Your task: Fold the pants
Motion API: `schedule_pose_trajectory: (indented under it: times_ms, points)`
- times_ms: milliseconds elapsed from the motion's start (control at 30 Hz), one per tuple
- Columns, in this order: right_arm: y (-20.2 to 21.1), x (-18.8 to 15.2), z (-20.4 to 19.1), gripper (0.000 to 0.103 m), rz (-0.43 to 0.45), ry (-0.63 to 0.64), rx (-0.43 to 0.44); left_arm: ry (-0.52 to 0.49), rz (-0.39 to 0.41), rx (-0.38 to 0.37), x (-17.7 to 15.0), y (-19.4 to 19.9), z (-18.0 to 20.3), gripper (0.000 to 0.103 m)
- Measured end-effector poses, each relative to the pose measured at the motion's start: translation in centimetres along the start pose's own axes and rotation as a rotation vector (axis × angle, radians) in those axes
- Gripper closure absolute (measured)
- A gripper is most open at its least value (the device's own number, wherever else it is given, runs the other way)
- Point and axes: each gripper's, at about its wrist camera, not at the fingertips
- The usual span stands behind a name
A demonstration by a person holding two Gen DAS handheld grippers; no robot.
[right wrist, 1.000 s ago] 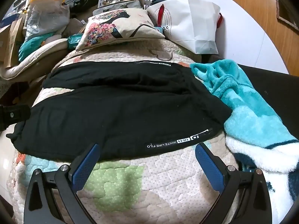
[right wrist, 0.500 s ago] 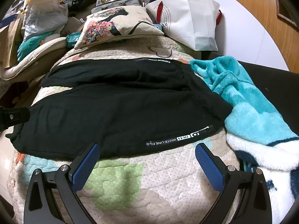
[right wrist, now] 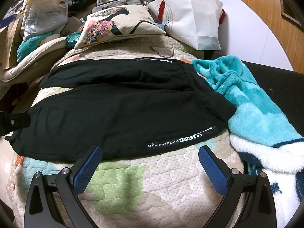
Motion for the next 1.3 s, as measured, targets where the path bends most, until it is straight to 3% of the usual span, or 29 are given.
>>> schedule_pose_trajectory:
  times_ms: [300, 700, 833, 1233, 1300]
  points:
    - [-0.2, -0.2, 0.2, 0.0, -0.008, -0.01, 0.003, -0.047, -0.01, 0.028, -0.5, -1.3, 0.6, 0.0]
    - [-0.4, -0.3, 0.6, 0.0, -0.023, -0.028, 0.004, -0.083, -0.135, 0.094, -2.1, -5.7, 1.1, 0.0]
    - [-0.4, -0.3, 0.7, 0.0, -0.023, -0.028, 0.005, -0.089, -0.126, 0.103, -2.5, -5.6, 1.0, 0.0]
    - [-0.6, -0.5, 0.6, 0.0, -0.03, -0.021, 0.004, -0.107, -0.16, 0.081, -2.4, -5.1, 0.8, 0.0]
    - [-0.6, -0.5, 0.6, 0.0, -0.028, -0.022, 0.006, -0.105, -0.156, 0.057, -2.1, -4.6, 0.8, 0.004]
Point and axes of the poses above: each gripper's, at about its wrist camera, not at the fingertips, and y roughly against the way its jaws point, z to its right, x to its top, and after that the axes turned 15 degrees about y, right-handed
